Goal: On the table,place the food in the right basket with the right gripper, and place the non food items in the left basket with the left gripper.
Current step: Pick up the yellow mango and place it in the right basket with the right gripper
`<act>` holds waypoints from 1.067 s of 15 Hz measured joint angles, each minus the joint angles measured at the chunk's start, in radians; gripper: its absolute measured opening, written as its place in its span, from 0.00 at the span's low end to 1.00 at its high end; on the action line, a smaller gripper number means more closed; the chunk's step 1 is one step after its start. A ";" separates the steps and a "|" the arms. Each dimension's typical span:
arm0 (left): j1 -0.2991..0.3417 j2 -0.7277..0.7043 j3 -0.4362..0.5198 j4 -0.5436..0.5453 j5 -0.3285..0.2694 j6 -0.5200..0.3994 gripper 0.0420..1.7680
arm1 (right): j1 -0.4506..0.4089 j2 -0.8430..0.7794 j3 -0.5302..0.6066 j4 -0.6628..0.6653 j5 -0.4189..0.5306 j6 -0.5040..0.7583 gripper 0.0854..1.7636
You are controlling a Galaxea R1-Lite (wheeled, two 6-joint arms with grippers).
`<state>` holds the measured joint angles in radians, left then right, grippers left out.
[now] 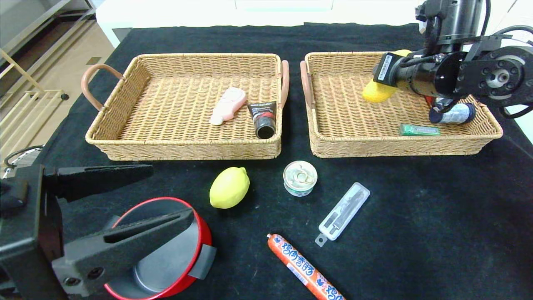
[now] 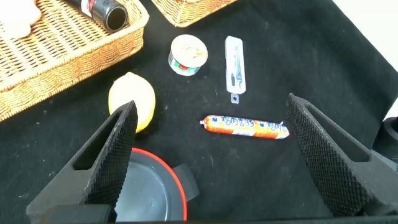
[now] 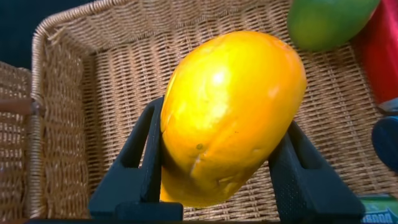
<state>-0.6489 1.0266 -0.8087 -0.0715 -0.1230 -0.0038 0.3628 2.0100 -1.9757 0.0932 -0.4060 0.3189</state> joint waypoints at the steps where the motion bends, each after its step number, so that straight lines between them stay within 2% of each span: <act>1: 0.000 -0.001 0.000 0.000 0.000 0.000 0.97 | -0.001 0.009 0.000 -0.002 0.000 -0.003 0.56; 6: 0.000 -0.003 -0.001 -0.001 0.000 0.001 0.97 | -0.001 0.024 0.000 -0.042 -0.012 -0.027 0.55; 10: 0.000 -0.003 -0.001 -0.001 0.000 0.005 0.97 | -0.001 0.021 0.006 -0.040 -0.014 -0.027 0.72; 16: 0.000 -0.003 0.003 -0.001 0.000 0.013 0.97 | 0.035 -0.018 0.040 0.015 -0.012 -0.025 0.85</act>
<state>-0.6489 1.0236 -0.8053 -0.0726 -0.1234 0.0096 0.3979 1.9917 -1.9353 0.1081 -0.4181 0.2943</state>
